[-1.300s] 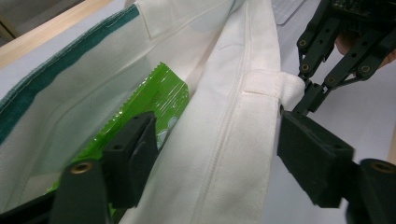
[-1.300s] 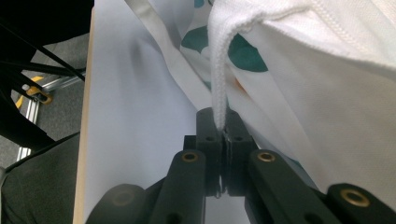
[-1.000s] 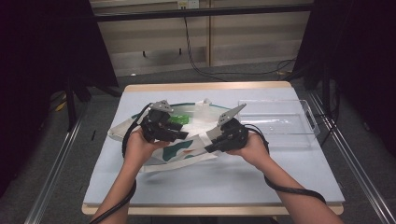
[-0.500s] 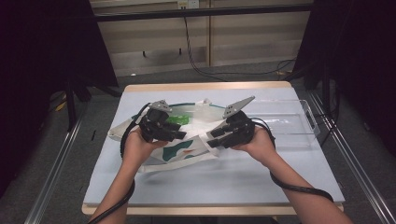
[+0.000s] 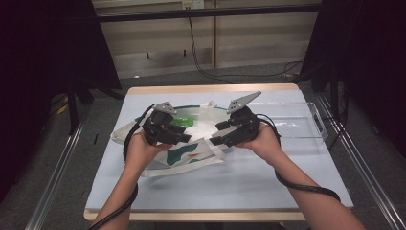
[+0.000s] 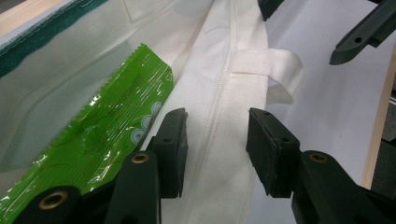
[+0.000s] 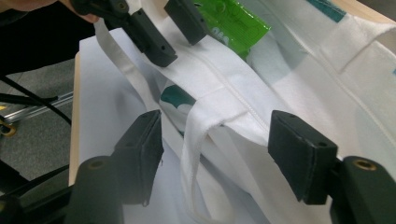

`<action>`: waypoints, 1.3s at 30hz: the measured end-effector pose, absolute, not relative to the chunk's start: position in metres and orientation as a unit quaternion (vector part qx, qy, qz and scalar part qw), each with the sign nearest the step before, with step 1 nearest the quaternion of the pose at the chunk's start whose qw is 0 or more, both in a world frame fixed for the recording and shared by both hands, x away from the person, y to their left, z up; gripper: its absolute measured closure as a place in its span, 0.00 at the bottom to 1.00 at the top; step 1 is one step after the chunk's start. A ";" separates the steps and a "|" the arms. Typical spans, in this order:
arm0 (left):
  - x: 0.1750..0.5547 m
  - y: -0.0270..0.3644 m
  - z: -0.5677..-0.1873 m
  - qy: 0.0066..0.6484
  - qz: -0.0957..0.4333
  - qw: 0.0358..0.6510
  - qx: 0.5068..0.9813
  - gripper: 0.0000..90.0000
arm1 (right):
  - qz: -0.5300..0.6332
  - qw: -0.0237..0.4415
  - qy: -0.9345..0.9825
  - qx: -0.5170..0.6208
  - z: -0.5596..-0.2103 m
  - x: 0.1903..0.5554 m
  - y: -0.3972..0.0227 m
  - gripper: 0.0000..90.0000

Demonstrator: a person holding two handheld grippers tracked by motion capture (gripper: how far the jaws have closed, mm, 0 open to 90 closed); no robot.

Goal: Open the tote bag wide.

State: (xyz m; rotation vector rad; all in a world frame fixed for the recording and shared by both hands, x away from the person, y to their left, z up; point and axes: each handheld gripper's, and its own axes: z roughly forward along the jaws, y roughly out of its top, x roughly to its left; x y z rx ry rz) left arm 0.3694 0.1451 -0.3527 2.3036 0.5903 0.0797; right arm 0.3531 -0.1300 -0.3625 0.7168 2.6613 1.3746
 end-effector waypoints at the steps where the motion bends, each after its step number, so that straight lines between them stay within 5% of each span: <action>1: 0.370 0.145 -0.353 0.231 0.031 0.374 0.897 0.64 | 0.447 0.032 0.863 0.235 -0.363 0.354 -0.129 0.37; 30: 0.372 0.146 -0.353 0.236 0.020 0.379 0.895 0.65 | 0.428 0.061 0.873 0.225 -0.365 0.356 -0.113 0.22; 39: 0.372 0.150 -0.350 0.234 0.025 0.378 0.895 0.67 | 0.399 0.093 0.892 0.191 -0.384 0.359 -0.093 0.29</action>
